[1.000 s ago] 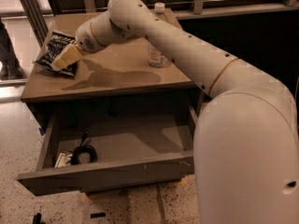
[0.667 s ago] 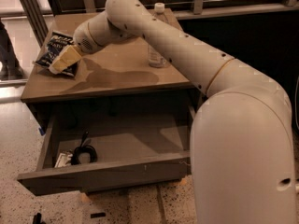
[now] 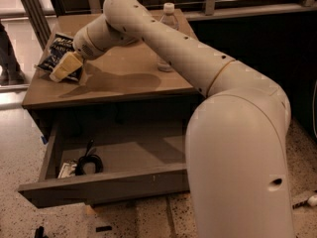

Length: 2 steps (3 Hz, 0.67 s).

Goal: Place blue chip bag into top drawer

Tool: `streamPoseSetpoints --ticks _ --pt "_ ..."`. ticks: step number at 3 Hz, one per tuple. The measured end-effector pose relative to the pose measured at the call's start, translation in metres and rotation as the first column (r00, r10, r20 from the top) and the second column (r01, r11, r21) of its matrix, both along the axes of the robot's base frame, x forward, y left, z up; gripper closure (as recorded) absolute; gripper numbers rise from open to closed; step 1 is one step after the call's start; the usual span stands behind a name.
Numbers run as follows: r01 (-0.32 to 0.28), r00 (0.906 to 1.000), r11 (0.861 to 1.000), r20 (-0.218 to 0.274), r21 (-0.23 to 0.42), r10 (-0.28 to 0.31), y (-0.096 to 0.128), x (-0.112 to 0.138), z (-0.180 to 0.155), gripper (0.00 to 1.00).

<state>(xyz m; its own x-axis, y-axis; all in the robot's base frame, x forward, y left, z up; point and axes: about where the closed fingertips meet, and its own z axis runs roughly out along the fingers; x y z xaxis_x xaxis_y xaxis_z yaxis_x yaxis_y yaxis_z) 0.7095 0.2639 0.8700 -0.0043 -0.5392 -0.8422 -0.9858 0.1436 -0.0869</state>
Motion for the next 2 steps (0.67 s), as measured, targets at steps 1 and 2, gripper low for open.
streamPoseSetpoints --ticks 1,2 --pt "-0.008 1.0000 1.000 0.002 -0.027 0.008 0.009 0.002 -0.012 0.12" --pt "-0.009 0.9997 0.997 0.020 -0.081 0.010 0.015 0.004 -0.022 0.15"
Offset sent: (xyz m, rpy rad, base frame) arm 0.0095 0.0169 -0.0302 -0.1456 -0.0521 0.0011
